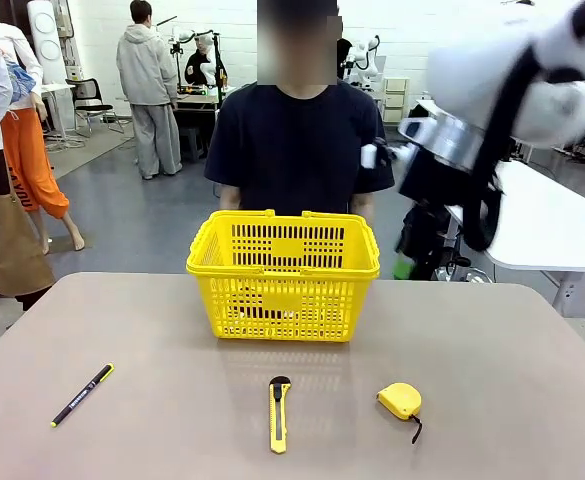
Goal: Place the items the person wants into the basket.
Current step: Pick up the item the person points to and place it in the Market Basket.
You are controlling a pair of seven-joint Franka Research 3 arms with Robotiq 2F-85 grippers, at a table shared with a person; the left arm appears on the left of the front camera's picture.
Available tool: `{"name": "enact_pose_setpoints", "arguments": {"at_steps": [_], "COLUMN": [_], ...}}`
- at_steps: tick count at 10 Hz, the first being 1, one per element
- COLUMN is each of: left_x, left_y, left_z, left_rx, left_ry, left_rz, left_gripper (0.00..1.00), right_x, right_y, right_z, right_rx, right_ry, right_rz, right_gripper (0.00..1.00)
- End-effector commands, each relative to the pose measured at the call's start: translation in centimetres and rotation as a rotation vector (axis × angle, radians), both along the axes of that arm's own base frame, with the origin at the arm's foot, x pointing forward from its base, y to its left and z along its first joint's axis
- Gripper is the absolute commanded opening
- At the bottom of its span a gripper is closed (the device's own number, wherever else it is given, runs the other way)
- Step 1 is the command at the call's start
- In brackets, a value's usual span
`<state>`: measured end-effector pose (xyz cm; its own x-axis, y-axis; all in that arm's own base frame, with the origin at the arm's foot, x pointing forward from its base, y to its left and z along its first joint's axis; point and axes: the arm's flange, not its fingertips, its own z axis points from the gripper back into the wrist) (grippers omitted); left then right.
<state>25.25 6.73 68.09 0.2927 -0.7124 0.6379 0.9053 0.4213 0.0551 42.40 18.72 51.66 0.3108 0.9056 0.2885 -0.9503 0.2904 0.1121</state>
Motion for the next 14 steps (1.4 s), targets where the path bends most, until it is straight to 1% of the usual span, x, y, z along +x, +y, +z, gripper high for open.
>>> {"name": "enact_pose_setpoints", "arguments": {"at_steps": [1, 5, 7, 8, 14], "left_x": [-0.1, -0.1, -0.1, -0.1, -0.1], "left_y": [0.0, 0.0, 0.0, 0.0, 0.0], "left_z": [0.0, 0.0, 0.0, 0.0, 0.0], "left_rx": [-0.006, -0.006, -0.006, -0.006, -0.006], "left_ry": [-0.003, -0.003, -0.003, -0.003, -0.003], "left_rz": [-0.006, -0.006, -0.006, -0.006, -0.006], "left_gripper": [1.00, 1.00, 1.00, 1.00, 1.00], "right_x": [-2.9, -2.0, -1.5, -2.6, -2.6], "right_y": [-0.4, 0.2, 0.5, -0.1, -0.1], "right_z": [-2.7, -2.5, -2.4, -2.6, -2.6], "right_rx": [0.014, 0.008, 0.030, 0.013, 0.013], "right_ry": [-0.034, 0.004, 0.018, 0.000, 0.000], "right_rz": [0.008, -0.012, -0.028, 0.003, 0.003], "right_gripper": [1.00, 1.00, 1.00, 1.00, 1.00]}}
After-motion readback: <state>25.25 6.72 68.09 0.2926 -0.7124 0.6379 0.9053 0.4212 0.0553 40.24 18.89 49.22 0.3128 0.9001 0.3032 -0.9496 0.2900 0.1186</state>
